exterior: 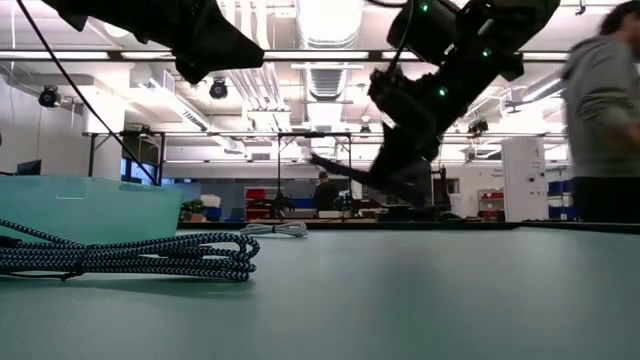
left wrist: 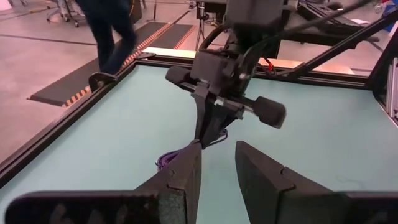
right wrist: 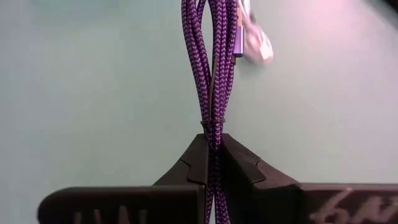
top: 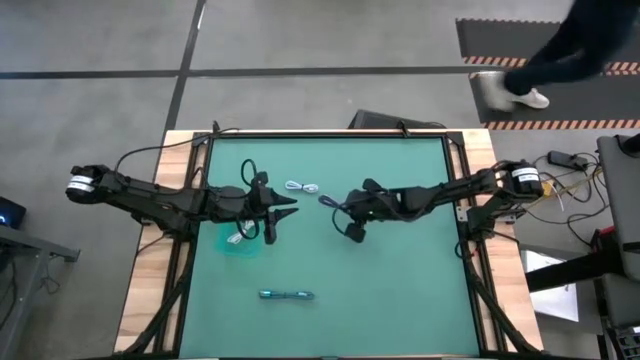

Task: Pick and place USB-C Cables
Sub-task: Put the purple charger cable into the green bin

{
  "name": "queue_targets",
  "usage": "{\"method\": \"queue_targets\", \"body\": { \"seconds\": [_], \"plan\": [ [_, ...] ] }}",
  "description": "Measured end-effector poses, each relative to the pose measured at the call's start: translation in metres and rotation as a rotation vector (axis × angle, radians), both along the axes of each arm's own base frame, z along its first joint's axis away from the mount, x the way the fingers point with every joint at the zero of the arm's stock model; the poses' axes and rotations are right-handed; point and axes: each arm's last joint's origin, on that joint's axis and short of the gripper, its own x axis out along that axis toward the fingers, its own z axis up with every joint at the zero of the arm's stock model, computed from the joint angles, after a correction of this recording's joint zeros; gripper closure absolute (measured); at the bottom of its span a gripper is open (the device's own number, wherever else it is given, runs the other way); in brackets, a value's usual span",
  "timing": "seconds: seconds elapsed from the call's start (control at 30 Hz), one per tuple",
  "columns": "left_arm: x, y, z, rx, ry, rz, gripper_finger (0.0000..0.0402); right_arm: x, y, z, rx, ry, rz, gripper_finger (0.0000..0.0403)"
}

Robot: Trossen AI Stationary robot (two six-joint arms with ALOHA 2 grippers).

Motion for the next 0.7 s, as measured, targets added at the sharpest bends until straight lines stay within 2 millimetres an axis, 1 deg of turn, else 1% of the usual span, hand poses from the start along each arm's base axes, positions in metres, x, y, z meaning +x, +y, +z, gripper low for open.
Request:
{"method": "queue_targets", "body": {
  "seconds": [0.23,0.4,0.6,0.7],
  "plan": [
    [0.0,0.0,0.0,0.0,0.0,0.0,0.0319,0.006,0.005,0.008,-0.051,-0.196,0.059,0.039],
    [0.0,0.0,0.0,0.0,0.0,0.0,0.0319,0.004,0.005,0.009,-0.07,-0.296,0.067,0.039],
    [0.001,0.0,0.003,-0.004,-0.031,0.0,0.0319,0.002,0.007,0.017,-0.093,-0.506,0.13,0.039],
    [0.001,0.0,0.005,-0.008,-0.049,-0.007,0.0319,0.0,0.008,0.019,-0.108,-0.575,0.153,0.039]
  ]
}}
